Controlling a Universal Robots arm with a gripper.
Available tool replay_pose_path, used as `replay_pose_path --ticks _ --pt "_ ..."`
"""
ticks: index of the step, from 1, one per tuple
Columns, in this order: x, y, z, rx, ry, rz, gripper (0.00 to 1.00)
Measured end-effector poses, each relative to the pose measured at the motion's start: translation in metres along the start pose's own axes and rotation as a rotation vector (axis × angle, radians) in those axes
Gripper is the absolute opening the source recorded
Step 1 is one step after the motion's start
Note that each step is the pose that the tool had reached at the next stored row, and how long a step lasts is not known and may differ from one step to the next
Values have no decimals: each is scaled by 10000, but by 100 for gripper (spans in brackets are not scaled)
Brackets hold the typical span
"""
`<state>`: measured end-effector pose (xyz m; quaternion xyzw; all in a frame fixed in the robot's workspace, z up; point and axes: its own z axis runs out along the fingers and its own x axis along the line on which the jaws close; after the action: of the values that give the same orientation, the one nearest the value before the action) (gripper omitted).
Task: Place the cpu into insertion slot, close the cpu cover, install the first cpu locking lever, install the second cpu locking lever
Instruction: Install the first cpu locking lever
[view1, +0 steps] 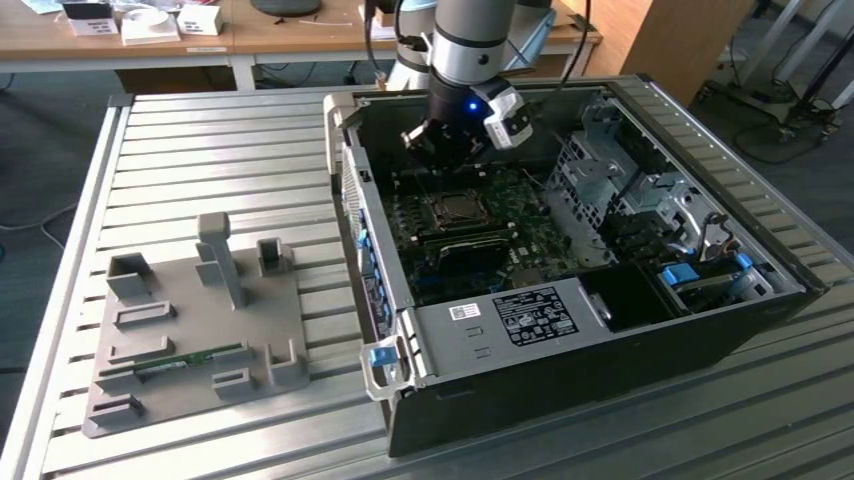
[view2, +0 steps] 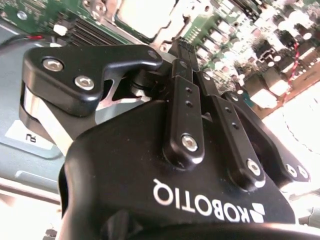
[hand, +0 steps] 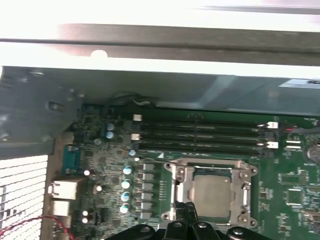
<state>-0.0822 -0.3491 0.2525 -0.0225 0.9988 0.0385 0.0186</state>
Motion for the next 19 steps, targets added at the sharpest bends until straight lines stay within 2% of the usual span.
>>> replay_pose_path --ticks 7,19 --pt "106 5 -3 1 -32 -2 11" --pt "180 9 -6 2 -45 -4 11"
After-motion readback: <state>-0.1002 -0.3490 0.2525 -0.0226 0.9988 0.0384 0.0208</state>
